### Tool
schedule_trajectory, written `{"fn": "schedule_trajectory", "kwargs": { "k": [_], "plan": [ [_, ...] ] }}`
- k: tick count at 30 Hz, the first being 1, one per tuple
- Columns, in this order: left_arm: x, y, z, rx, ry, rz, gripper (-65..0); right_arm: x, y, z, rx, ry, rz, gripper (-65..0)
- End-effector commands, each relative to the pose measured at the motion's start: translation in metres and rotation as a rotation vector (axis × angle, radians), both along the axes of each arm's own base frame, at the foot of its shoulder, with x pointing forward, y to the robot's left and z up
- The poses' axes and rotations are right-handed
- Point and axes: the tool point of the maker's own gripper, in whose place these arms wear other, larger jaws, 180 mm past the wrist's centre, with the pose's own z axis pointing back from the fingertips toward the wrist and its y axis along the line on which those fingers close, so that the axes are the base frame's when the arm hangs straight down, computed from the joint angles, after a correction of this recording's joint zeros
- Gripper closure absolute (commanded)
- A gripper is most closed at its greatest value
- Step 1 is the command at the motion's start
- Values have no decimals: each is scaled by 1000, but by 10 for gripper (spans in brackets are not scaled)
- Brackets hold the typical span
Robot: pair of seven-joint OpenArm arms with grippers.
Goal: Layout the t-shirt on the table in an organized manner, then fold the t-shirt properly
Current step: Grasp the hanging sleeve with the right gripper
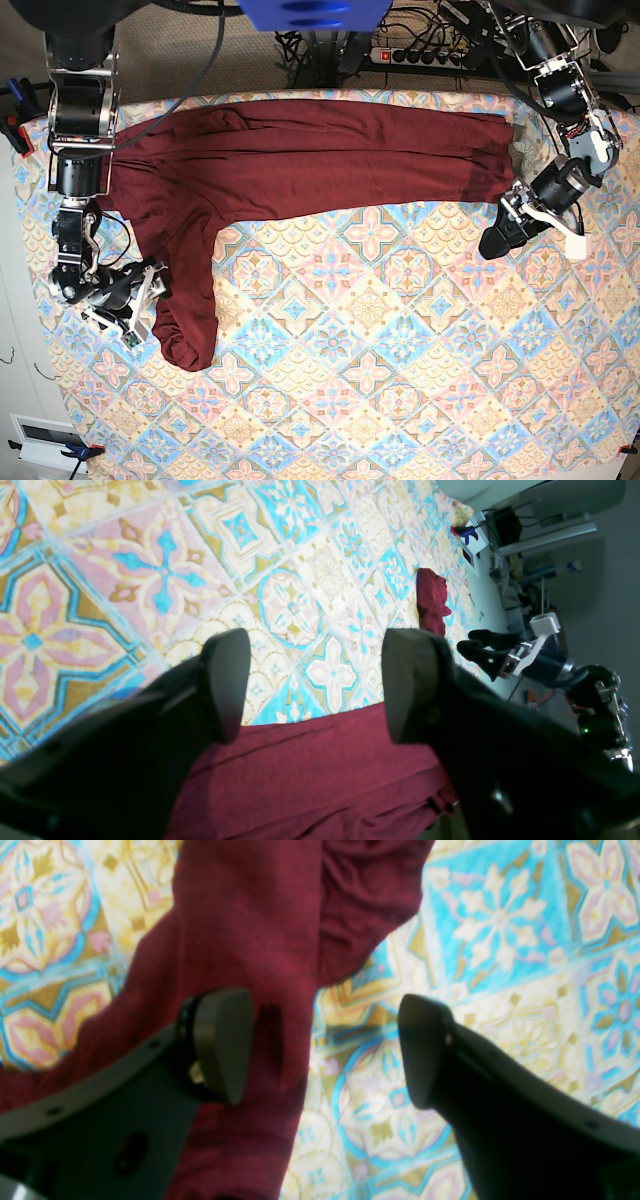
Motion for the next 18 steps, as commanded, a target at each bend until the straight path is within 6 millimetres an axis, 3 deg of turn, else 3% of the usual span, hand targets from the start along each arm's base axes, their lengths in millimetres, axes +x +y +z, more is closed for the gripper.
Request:
{"fn": "schedule_trajectory", "kwargs": {
  "k": [1,4,9,14,18],
  "plan": [
    [6,5,15,6,-50,6,-406,18,-5,25,16,-74,-9,-436],
    [6,5,14,5,-49,6,-406,9,-11,4,40,-16,-39,-436],
    [6,4,14,3,-48,5,-404,2,-14,-14,82,9,-68,-422],
    [6,5,14,5,-48,5,-404,-5,-16,-24,85,37,-76,-334],
    [6,5,14,6,-49,5,-404,-11,-3,-33,51,71,-18,-204]
  ]
}}
